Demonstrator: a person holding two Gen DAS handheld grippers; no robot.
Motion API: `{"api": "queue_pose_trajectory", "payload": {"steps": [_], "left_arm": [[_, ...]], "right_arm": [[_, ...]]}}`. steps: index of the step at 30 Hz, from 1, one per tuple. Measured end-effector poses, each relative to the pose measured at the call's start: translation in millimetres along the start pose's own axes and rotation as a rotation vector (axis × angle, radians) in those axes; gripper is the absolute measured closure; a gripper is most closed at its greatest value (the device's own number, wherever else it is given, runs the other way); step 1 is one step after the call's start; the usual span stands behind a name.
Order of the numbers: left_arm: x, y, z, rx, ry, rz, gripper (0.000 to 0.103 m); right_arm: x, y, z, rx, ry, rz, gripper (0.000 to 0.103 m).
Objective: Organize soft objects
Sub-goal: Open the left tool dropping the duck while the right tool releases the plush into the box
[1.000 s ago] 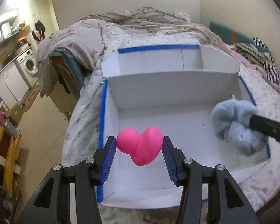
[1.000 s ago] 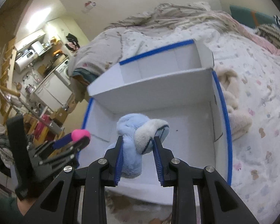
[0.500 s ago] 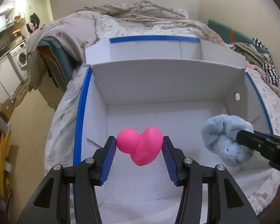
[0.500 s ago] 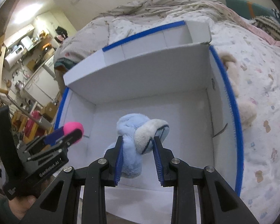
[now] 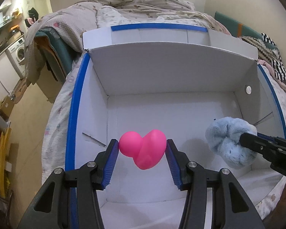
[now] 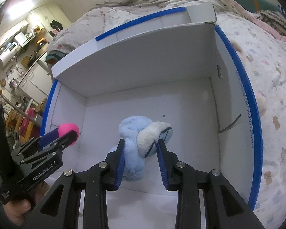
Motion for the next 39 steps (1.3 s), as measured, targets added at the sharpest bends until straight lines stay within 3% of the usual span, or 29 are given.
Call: {"api": "queue_pose_trajectory", "payload": {"steps": [4, 6, 11, 15, 18, 19, 23, 39], "left_arm": [[1, -2, -2, 0.001, 0.007, -0.007, 0.056], [0, -2, -2, 0.004, 0.000, 0.001, 0.056], [-2, -2, -2, 0.005, 0.001, 0.000, 0.056], [-3, -2, -2, 0.008, -0.002, -0.001, 0.046], [-6, -3, -3, 0.006, -0.007, -0.010, 0.042], [-7, -3, -2, 0.003, -0.010, -0.019, 0.041], [-11, -4, -1, -0.004, -0.009, -0.027, 0.037], [-31, -1, 0, -0.030, -0.042, -0.021, 0.036]], "right_arm": [[2, 0, 0, 0.000, 0.004, -0.011, 0.067], [2, 1, 0, -0.004, 0.003, -0.019, 0.059], [3, 5, 2, -0.010, 0.002, -0.021, 0.052], [-1, 5, 4, -0.004, -0.010, -0.021, 0.036], [-3, 4, 5, 0.001, -0.009, -0.028, 0.033], [-4, 4, 5, 0.000, -0.010, -0.035, 0.030], [-13, 7, 6, -0.020, -0.044, -0.057, 0.000], [-36, 21, 2, -0.064, -0.098, -0.060, 0.000]]}}
Point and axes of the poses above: each gripper's, at about its wrist camera, not at the fingertips, and x roughly the way its jaws point, y to its left, z to its top, the point moved 5 cm from there along x, roughly the way its jaws point, and after that the axes turned 4 degrees about y, right-handed, at the moved point
